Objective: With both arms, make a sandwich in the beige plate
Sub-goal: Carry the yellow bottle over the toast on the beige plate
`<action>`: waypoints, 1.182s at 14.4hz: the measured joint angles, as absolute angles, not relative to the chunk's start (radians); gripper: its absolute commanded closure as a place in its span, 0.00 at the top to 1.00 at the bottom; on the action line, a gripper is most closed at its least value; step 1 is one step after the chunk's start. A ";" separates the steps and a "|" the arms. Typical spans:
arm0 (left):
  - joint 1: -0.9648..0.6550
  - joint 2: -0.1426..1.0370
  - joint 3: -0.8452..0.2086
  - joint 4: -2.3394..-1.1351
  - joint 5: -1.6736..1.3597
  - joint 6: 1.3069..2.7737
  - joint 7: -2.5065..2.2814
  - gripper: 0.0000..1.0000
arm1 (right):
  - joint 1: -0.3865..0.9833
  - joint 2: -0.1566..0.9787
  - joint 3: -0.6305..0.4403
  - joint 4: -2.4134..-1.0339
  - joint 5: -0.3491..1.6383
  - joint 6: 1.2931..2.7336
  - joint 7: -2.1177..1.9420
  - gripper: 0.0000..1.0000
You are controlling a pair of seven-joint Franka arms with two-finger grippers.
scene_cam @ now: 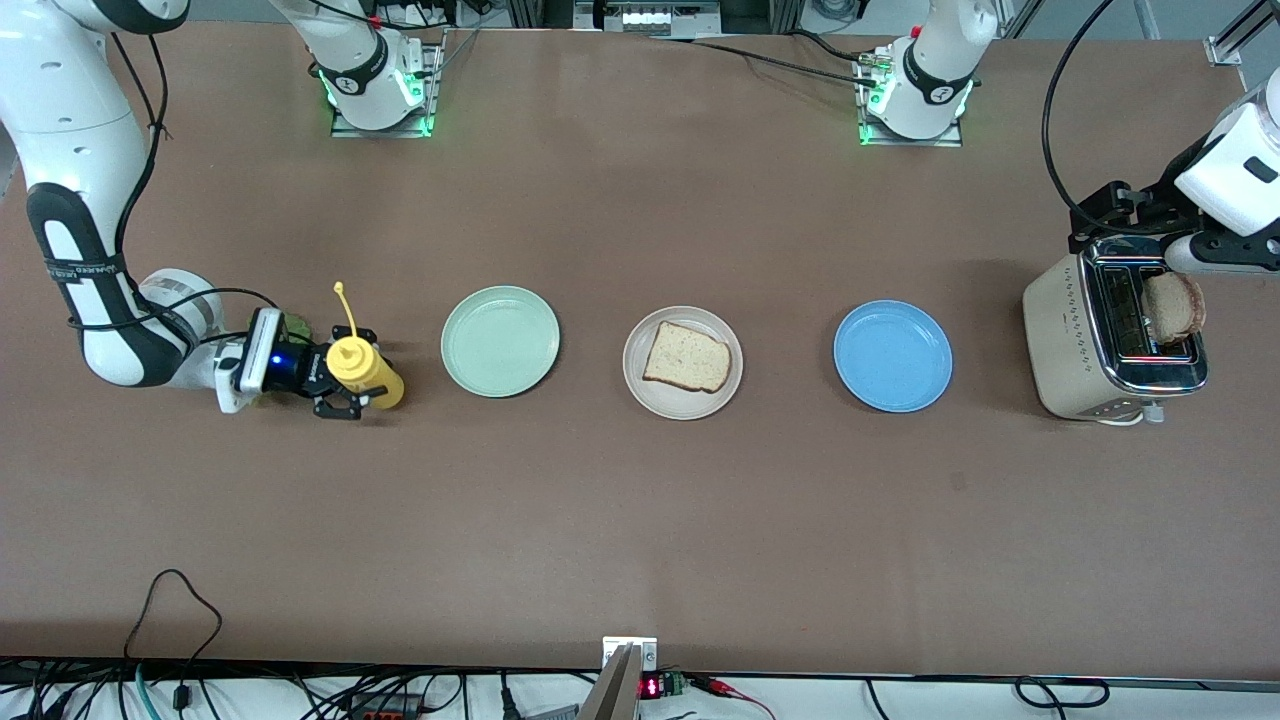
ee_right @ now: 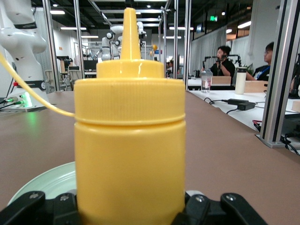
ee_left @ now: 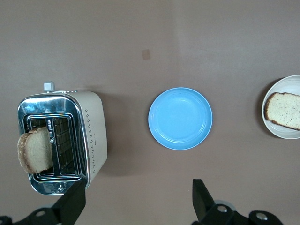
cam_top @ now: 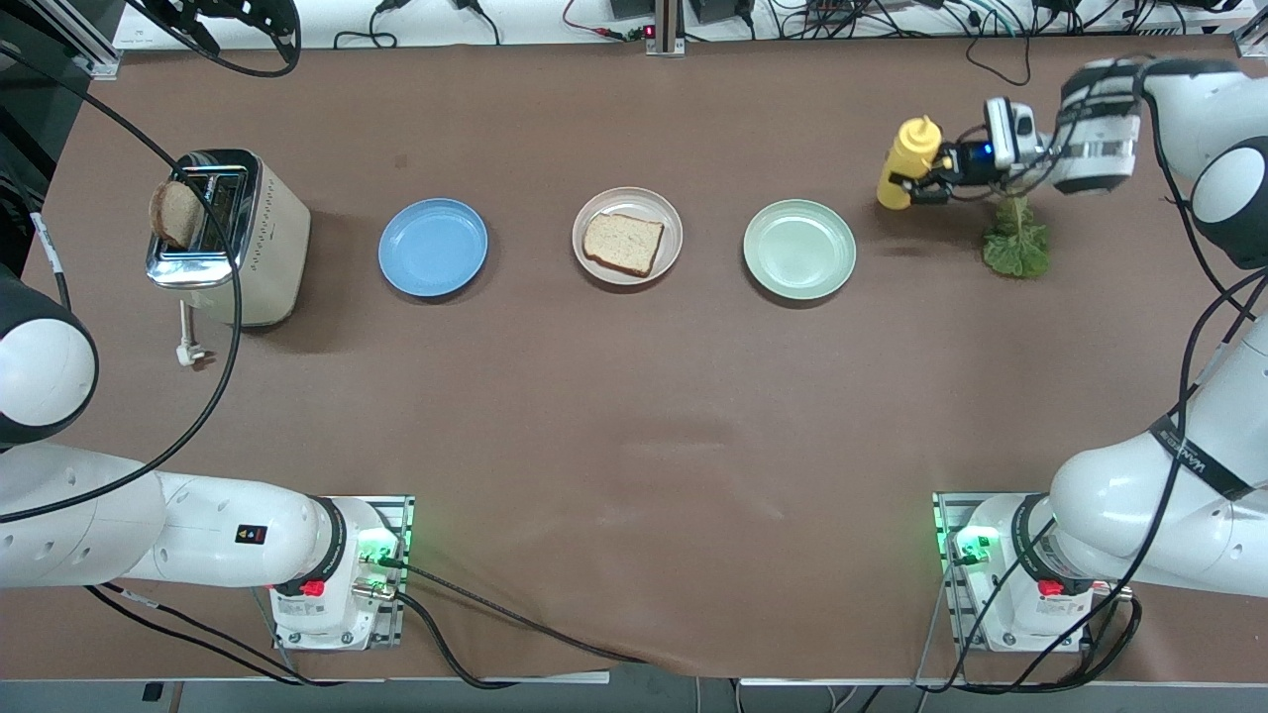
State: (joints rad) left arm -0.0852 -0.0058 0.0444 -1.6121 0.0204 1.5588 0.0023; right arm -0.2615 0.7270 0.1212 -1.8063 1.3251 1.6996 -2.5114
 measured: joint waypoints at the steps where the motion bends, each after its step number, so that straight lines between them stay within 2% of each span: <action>1: -0.085 -0.006 0.044 -1.612 0.020 1.559 0.003 1.00 | -0.229 0.712 0.122 -1.785 1.329 1.732 -2.465 0.23; 7: -0.085 -0.006 0.044 -1.612 0.020 1.556 0.003 1.00 | -0.026 0.686 0.124 -1.620 1.332 1.963 -2.272 0.23; 11: -0.085 -0.006 0.044 -1.612 0.020 1.554 0.003 1.00 | 0.074 0.686 0.121 -1.561 1.321 2.101 -2.174 0.24; 17: -0.085 -0.006 0.044 -1.612 0.020 1.553 0.003 1.00 | 0.237 0.686 0.120 -1.533 1.126 2.384 -1.955 0.24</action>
